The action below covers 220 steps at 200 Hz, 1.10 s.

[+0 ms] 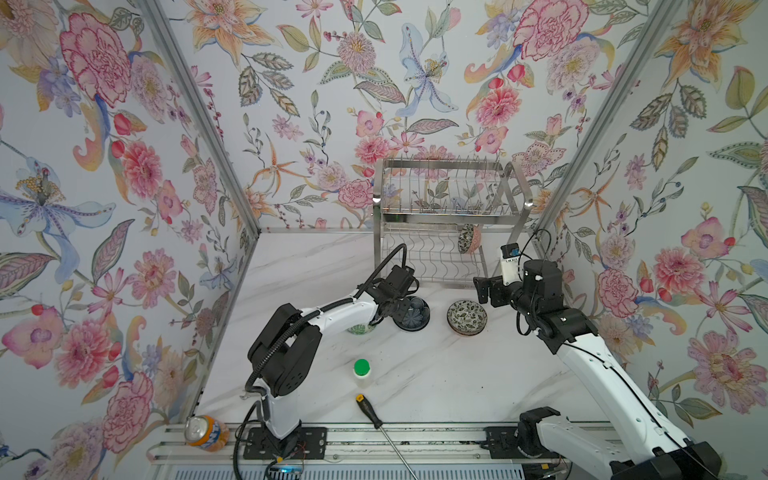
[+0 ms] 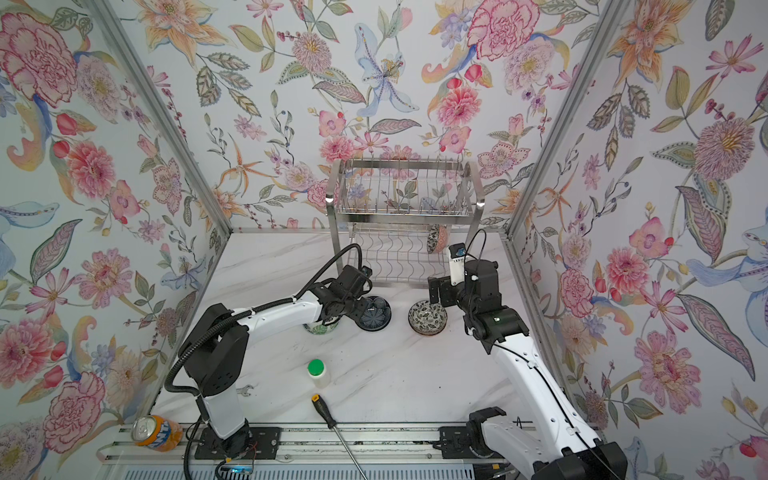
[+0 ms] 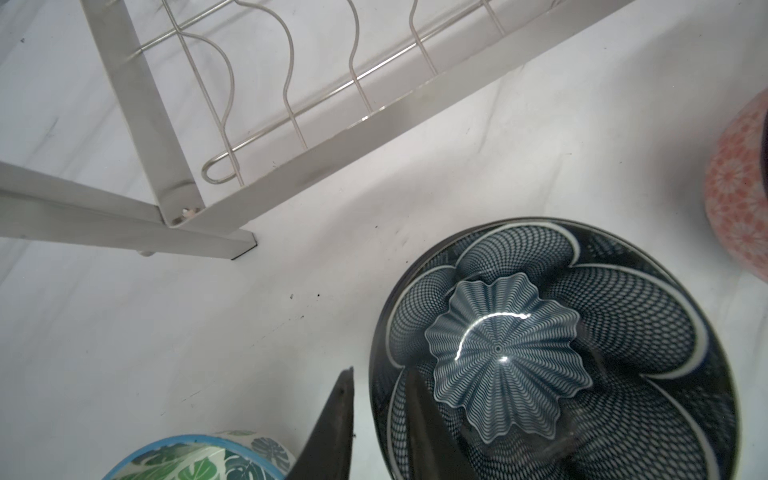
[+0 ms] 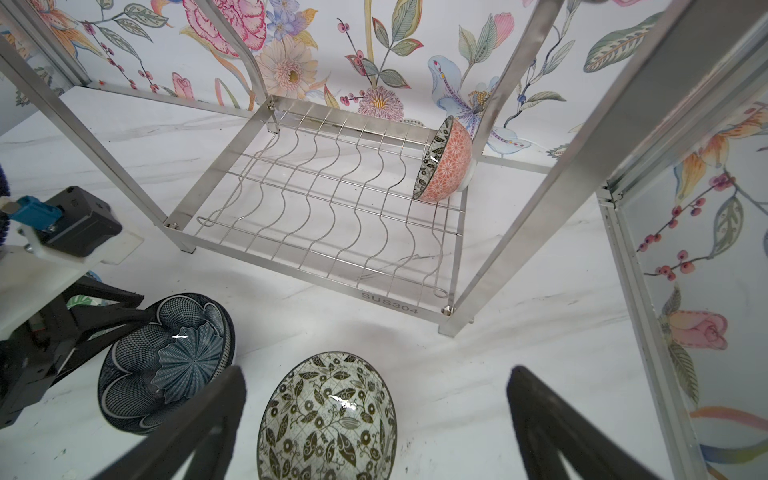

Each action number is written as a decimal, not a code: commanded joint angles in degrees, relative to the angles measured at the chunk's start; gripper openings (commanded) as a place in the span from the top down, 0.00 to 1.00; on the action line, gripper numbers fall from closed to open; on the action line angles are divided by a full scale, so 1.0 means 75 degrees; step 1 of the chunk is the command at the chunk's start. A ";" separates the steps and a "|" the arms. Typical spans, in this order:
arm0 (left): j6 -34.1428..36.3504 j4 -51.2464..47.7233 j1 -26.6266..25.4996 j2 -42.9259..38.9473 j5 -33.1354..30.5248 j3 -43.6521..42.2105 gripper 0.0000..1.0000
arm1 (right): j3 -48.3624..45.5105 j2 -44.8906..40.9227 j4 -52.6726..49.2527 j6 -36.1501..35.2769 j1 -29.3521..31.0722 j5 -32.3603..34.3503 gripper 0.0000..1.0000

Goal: Load the bowls into the dish rack

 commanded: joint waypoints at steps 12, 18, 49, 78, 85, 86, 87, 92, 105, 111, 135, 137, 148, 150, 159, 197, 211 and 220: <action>0.0088 -0.0166 -0.0022 -0.0083 -0.0063 0.0136 0.79 | -0.0081 -0.0015 0.0062 0.0118 -0.0029 -0.0086 0.01; 0.0096 -0.0161 -0.0018 -0.0071 -0.0078 0.0138 0.79 | -0.0073 -0.0026 0.0055 0.0121 -0.0029 -0.0080 0.01; 0.0123 -0.0177 0.0006 -0.0042 -0.0117 0.0098 0.79 | -0.0061 -0.0034 0.0059 0.0106 -0.0030 -0.0098 0.01; 0.0135 -0.0181 0.0029 -0.0018 -0.0089 0.0075 0.79 | -0.0069 -0.0015 0.0057 0.0115 -0.0029 -0.0095 0.01; 0.0135 -0.0177 0.0029 -0.0003 -0.0064 0.0063 0.79 | -0.0065 -0.0020 0.0059 0.0110 -0.0029 -0.0100 0.01; 0.0135 -0.0177 0.0029 -0.0007 -0.0063 0.0063 0.79 | -0.0062 -0.0009 0.0055 0.0107 -0.0029 -0.0101 0.01; 0.0135 -0.0177 0.0029 -0.0007 -0.0068 0.0063 0.79 | -0.0067 -0.0003 0.0052 0.0105 -0.0029 -0.0101 0.01; 0.0135 -0.0177 0.0029 0.0016 -0.0051 0.0063 0.79 | -0.0057 -0.0006 0.0061 0.0114 -0.0029 -0.0107 0.01; 0.0135 -0.0177 0.0031 0.0025 -0.0025 0.0072 0.79 | -0.0051 -0.0009 0.0060 0.0113 -0.0035 -0.0095 0.00; 0.0135 -0.0177 0.0029 0.0055 -0.0003 0.0057 0.79 | -0.0055 -0.0008 0.0052 0.0115 -0.0038 -0.0109 0.01; 0.0126 -0.0165 0.0028 0.0092 0.0039 0.0032 0.79 | -0.0056 -0.0009 0.0061 0.0106 -0.0042 -0.0104 0.01; 0.0124 -0.0160 0.0023 0.0093 0.0043 0.0035 0.79 | -0.0053 -0.0004 0.0062 0.0104 -0.0041 -0.0101 0.01; 0.0123 -0.0147 0.0041 0.0091 0.0046 0.0005 0.79 | -0.0063 -0.0006 0.0052 0.0104 -0.0040 -0.0111 0.01; 0.0117 -0.0143 0.0038 0.0093 0.0051 -0.0002 0.79 | -0.0064 -0.0006 0.0056 0.0103 -0.0046 -0.0103 0.01; 0.0112 -0.0139 0.0024 0.0101 0.0077 -0.0010 0.79 | -0.0071 -0.0009 0.0057 0.0106 -0.0040 -0.0114 0.01; 0.0100 -0.0118 0.0041 0.0116 0.0110 -0.0089 0.80 | -0.0072 0.0008 0.0053 0.0109 -0.0040 -0.0118 0.00; 0.0091 -0.0103 0.0044 0.0126 0.0150 -0.0115 0.80 | -0.0072 0.0002 0.0061 0.0118 -0.0048 -0.0113 0.01; 0.0088 -0.0090 0.0041 0.0140 0.0168 -0.0127 0.80 | -0.0067 0.0002 0.0061 0.0119 -0.0042 -0.0121 0.01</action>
